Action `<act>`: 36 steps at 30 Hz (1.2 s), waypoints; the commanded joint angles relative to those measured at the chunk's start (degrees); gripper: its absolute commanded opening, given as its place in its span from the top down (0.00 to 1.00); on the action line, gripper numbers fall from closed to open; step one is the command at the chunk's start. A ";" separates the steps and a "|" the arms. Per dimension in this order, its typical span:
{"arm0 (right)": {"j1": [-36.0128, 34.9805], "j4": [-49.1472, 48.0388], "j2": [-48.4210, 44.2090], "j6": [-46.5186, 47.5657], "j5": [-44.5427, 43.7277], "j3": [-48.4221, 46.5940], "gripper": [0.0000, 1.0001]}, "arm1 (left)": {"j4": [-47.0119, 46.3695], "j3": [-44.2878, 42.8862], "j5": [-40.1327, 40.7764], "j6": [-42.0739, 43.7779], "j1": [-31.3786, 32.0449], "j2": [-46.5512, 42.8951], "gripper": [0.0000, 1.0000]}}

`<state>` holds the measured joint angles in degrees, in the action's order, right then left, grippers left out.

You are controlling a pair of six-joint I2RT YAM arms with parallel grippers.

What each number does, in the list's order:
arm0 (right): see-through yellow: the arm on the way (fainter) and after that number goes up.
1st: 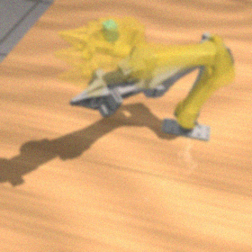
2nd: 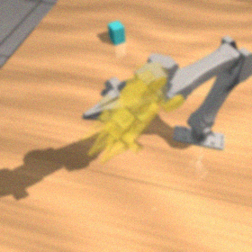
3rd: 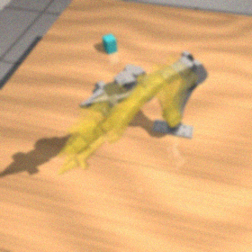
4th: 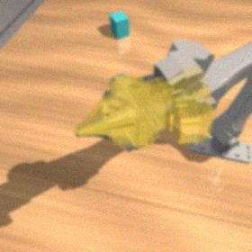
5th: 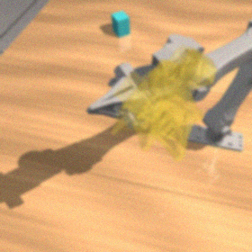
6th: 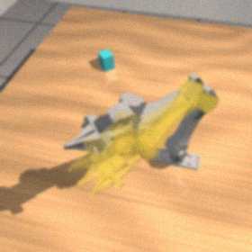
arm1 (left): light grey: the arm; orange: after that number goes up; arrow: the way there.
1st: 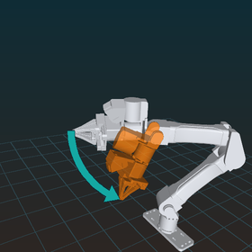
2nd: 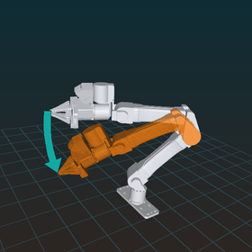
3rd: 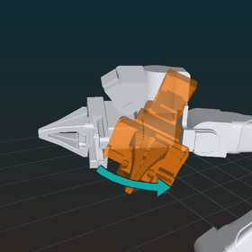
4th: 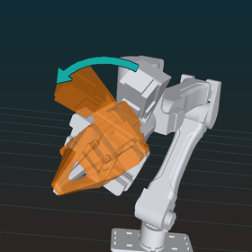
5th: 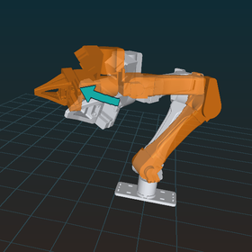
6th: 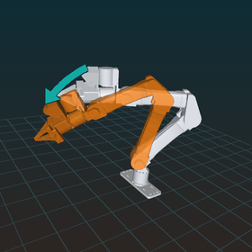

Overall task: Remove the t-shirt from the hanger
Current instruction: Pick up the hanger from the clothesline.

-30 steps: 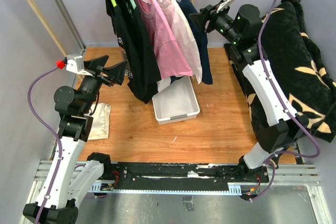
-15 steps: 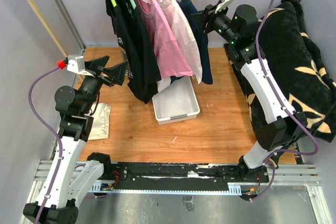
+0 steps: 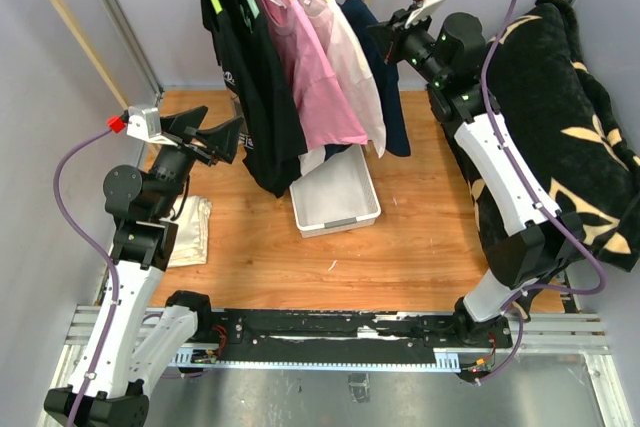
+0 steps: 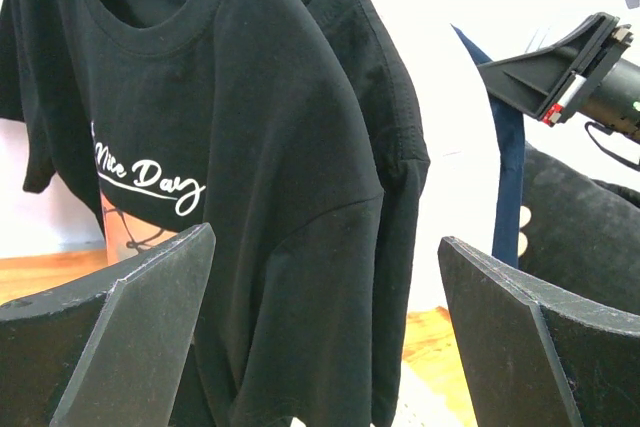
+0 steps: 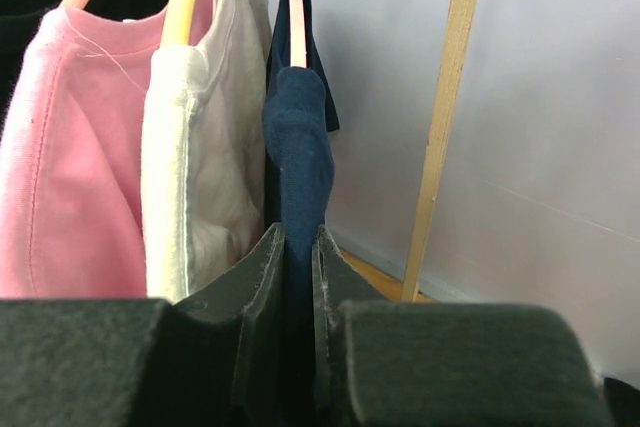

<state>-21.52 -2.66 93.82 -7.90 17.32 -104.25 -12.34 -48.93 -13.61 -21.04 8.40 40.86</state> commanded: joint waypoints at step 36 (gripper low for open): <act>-2.25 -32.65 -7.71 1.40 -7.85 10.77 0.99 | -2.84 -0.47 -0.74 -1.29 -0.41 -0.34 0.00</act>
<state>-22.02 -22.20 88.16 -7.18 10.63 -93.67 -13.67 -48.84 -13.69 -22.20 8.40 41.12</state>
